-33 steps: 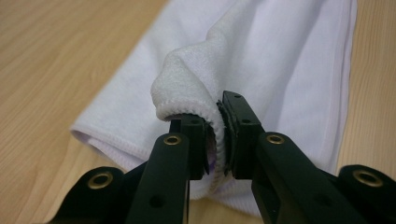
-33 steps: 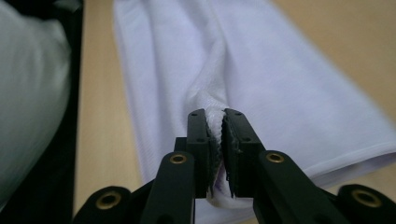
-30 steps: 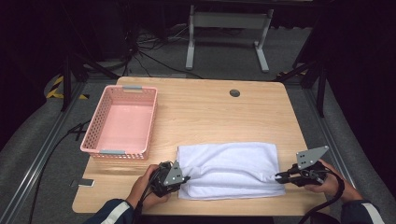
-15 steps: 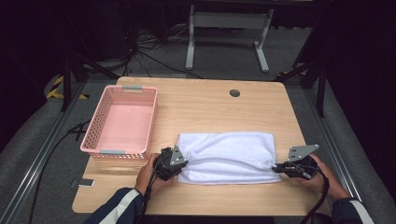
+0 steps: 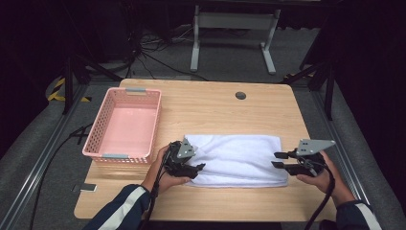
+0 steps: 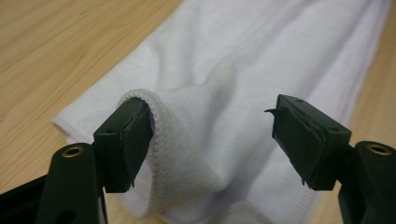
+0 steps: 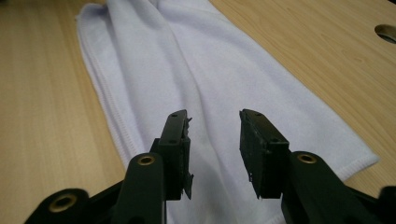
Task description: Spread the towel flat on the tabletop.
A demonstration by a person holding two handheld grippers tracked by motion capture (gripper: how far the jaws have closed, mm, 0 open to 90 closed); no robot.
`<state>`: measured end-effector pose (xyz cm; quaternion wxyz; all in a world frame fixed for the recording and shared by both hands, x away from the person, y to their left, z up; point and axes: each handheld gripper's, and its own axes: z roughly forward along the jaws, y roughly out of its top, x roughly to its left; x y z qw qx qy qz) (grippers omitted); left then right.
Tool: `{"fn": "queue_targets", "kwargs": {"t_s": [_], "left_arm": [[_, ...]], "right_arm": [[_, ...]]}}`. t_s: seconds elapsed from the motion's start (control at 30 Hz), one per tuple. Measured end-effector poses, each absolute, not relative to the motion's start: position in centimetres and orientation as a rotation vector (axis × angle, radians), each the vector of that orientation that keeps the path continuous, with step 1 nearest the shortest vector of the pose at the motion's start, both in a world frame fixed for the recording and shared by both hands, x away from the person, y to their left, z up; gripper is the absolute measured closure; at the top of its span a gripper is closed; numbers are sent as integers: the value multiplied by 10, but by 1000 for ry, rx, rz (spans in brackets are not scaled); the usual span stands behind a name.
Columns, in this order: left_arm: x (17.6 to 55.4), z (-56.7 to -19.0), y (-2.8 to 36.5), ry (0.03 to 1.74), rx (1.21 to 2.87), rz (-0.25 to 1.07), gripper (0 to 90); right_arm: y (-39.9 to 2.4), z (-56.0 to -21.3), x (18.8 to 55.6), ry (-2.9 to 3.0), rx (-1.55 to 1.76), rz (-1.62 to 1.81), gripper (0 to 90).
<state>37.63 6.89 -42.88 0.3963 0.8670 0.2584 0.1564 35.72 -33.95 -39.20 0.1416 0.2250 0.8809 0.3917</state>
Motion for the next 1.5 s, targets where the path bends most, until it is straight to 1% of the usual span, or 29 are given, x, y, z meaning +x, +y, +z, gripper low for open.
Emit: {"fn": "queue_targets", "kwargs": {"t_s": [0.07, 0.1, 0.17, 0.2, 0.23, 0.27, 0.3, 0.33, 0.37, 0.4, 0.47, 0.67, 0.7, 0.73, 0.8, 0.83, 0.87, 0.93, 0.97, 1.0, 1.07, 1.1, 1.2, 1.27, 1.33, 1.4, 1.43, 1.47, 1.5], "left_arm": [[382, -431, 73, 697, 2171, 328, 289], [383, -433, 75, 702, 2179, 318, 323], [381, -436, 77, 663, 2208, 272, 513], [380, -438, 78, 630, 2243, 263, 631], [380, -438, 78, 630, 2243, 263, 693], [377, -439, 80, 616, 2260, 262, 693], [375, -439, 83, 619, 2255, 273, 765], [374, -438, 87, 605, 2248, 258, 811], [370, -436, 91, 591, 2246, 267, 851], [367, -434, 93, 583, 2242, 288, 863], [357, -431, 100, 547, 2231, 294, 874], [325, -432, 113, 487, 2258, 304, 876], [321, -433, 114, 491, 2267, 338, 857], [316, -433, 116, 501, 2275, 376, 772], [309, -435, 125, 480, 2261, 347, 767], [309, -435, 125, 480, 2261, 347, 726], [306, -436, 128, 504, 2256, 340, 726], [305, -436, 135, 589, 2197, 316, 514], [305, -436, 135, 589, 2197, 316, 467], [305, -435, 136, 612, 2162, 293, 467], [306, -433, 134, 614, 2149, 292, 365], [306, -432, 131, 622, 2157, 294, 309], [314, -435, 119, 622, 2175, 279, 214], [322, -436, 113, 634, 2174, 267, 202], [330, -438, 110, 672, 2184, 255, 216], [340, -443, 107, 694, 2195, 209, 235], [343, -446, 106, 709, 2200, 173, 267], [345, -447, 106, 688, 2210, 137, 349], [344, -448, 105, 669, 2221, 138, 432]], "right_arm": [[-329, -400, 368, 2581, 674, 1123, 598], [-327, -403, 371, 2608, 676, 1128, 576], [-319, -414, 379, 2668, 716, 1124, 545], [-316, -418, 380, 2708, 700, 1111, 525], [-316, -418, 380, 2708, 700, 1111, 525], [-313, -422, 380, 2744, 686, 1086, 516], [-310, -426, 380, 2761, 702, 1038, 534], [-309, -429, 378, 2771, 689, 1008, 614], [-309, -430, 376, 2783, 670, 1009, 656], [-310, -430, 372, 2793, 653, 990, 741], [-312, -427, 363, 2800, 586, 1005, 770], [-322, -415, 328, 2831, 357, 1022, 715], [-324, -416, 322, 2861, 339, 1003, 666], [-325, -418, 319, 2862, 335, 972, 640], [-330, -424, 315, 2867, 375, 948, 665], [-330, -424, 315, 2867, 375, 948, 665], [-331, -427, 315, 2872, 391, 935, 663], [-331, -432, 313, 2892, 392, 913, 647], [-330, -431, 312, 2887, 386, 925, 652], [-330, -431, 312, 2887, 386, 925, 652], [-327, -427, 308, 2889, 301, 948, 647], [-324, -425, 307, 2877, 306, 951, 621], [-314, -417, 310, 2820, 298, 997, 615], [-300, -410, 320, 2769, 328, 1043, 640], [-284, -408, 329, 2738, 359, 1059, 629], [-267, -408, 339, 2745, 374, 1101, 563], [-250, -410, 349, 2751, 399, 1106, 527], [-239, -413, 354, 2771, 398, 1111, 546], [-231, -415, 358, 2794, 392, 1126, 530]]}}
